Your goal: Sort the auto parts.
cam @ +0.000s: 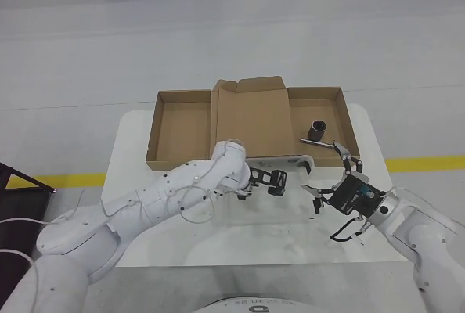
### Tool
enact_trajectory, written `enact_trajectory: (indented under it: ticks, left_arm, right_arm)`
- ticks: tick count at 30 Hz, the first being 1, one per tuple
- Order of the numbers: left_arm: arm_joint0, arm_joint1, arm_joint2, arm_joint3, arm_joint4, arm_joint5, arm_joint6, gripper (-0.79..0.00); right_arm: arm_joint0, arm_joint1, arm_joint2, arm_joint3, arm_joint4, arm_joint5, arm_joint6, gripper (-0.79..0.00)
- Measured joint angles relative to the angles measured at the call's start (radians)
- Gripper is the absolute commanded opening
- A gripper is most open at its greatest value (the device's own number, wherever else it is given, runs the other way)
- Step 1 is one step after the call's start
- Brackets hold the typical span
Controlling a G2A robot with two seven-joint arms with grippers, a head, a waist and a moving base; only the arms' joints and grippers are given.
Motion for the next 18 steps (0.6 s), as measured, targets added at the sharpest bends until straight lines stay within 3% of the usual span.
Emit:
enact_trajectory:
  ticks: [6, 16, 18]
  left_arm:
    - [0.027, 0.040, -0.062, -0.095, 0.009, 0.021, 0.001, -0.785]
    - [0.121, 0.120, -0.217, -0.242, 0.108, 0.062, 0.147, -0.785]
    - [0.129, 0.123, -0.223, -0.243, 0.103, 0.060, 0.153, -0.785]
  right_arm:
    - [0.000, 0.000, 0.000, 0.000, 0.000, 0.000, 0.000, 0.000]
    - [0.000, 0.000, 0.000, 0.000, 0.000, 0.000, 0.000, 0.000]
    - [0.000, 0.000, 0.000, 0.000, 0.000, 0.000, 0.000, 0.000]
